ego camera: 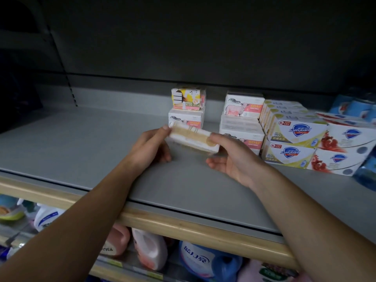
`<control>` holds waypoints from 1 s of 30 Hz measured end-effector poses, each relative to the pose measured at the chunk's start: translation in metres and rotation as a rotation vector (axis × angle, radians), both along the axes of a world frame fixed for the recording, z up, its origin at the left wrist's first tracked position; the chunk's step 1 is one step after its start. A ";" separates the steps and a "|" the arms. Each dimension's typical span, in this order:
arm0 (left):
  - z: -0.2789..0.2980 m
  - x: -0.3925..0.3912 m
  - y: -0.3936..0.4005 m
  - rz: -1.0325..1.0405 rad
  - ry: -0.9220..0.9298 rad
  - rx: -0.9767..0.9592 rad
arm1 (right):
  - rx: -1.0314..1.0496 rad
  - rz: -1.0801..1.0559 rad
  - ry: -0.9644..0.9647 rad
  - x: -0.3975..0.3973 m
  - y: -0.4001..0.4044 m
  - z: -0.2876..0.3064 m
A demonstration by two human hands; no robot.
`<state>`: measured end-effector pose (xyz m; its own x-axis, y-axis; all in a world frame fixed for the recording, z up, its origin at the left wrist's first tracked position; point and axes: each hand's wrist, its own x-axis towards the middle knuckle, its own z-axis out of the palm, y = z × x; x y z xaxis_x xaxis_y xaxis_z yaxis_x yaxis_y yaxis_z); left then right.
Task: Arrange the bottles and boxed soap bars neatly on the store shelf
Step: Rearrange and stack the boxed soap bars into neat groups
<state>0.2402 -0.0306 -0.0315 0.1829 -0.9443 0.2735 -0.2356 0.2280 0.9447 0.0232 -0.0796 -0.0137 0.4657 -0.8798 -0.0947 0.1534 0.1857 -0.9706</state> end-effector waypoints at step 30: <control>0.000 -0.001 -0.003 -0.189 0.418 -0.135 | -0.914 -0.120 0.325 0.006 0.006 -0.009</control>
<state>0.2397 -0.0335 -0.0318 0.1320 -0.9328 0.3353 0.2157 0.3572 0.9088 0.0289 -0.0735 -0.0223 0.4401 -0.7177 0.5397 -0.1786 -0.6590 -0.7307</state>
